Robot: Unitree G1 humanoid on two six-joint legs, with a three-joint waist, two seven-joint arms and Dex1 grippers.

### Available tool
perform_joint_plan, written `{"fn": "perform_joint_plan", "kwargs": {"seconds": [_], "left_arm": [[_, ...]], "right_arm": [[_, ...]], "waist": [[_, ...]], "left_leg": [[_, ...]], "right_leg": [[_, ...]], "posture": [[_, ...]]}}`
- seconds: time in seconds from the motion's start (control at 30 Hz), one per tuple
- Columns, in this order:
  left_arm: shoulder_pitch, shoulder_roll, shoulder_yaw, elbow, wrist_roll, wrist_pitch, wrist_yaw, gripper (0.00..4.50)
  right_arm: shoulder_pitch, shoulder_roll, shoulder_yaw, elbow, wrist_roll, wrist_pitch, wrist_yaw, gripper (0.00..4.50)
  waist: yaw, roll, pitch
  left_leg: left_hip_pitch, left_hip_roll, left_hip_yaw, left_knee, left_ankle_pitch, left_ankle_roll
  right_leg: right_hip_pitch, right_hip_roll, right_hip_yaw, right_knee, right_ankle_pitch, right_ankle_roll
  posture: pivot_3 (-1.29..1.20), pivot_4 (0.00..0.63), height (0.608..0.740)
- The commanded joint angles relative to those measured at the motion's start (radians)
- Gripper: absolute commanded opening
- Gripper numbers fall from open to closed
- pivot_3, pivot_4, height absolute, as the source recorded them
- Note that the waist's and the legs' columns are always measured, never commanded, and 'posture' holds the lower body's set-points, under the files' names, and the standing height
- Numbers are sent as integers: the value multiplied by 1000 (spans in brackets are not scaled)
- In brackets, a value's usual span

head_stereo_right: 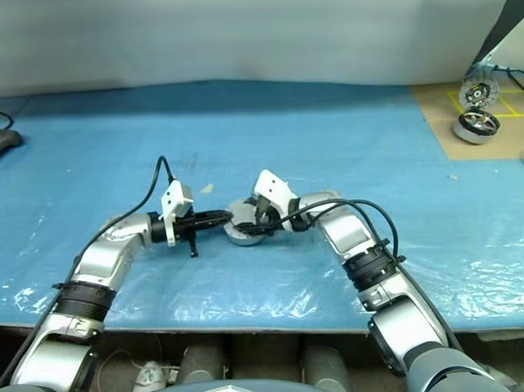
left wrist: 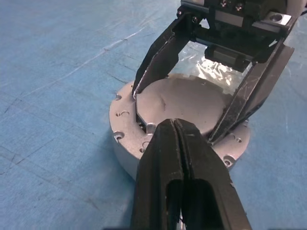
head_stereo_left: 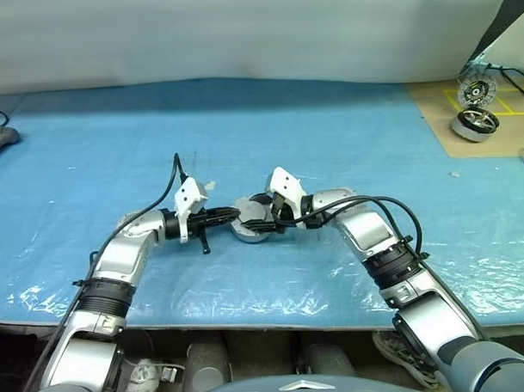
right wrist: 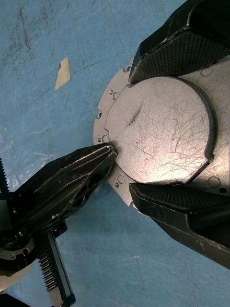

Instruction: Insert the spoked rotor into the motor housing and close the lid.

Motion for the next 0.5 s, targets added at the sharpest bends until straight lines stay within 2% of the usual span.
{"fn": "perform_joint_plan", "kwargs": {"seconds": [0.03, 0.17, 0.47, 0.5], "left_arm": [[29, 18, -30, 9, 32, 22, -4, 41], [39, 21, 2, -5, -1, 52, 5, 41], [23, -20, -52, -9, 28, 37, 4, 41], [25, -20, -53, -8, 31, 34, 1, 11]], "right_arm": [[49, -24, 22, 52, -23, 69, -11, 2965], [47, -28, 19, 52, -20, 70, -11, 2965], [35, -9, 10, 69, -20, 25, -22, 2965], [34, -5, 0, 66, -10, 20, -20, 3315]], "waist": [[1, 1, -1], [1, 0, -3], [1, 0, -4], [1, 0, -4]], "left_leg": [[0, 0, 0, 0, 0, 0], [0, 0, 0, -1, 0, 0], [0, 0, 0, -2, 0, 0], [0, 0, 0, -2, 0, 0]], "right_leg": [[0, 0, 0, 0, 0, 0], [0, 0, 0, 0, 0, 0], [0, -1, 0, -1, 0, 1], [0, -1, 0, -1, 0, 1]], "posture": [[0, 150, 740], [0, 150, 740], [0, 150, 740], [0, 150, 740]]}}
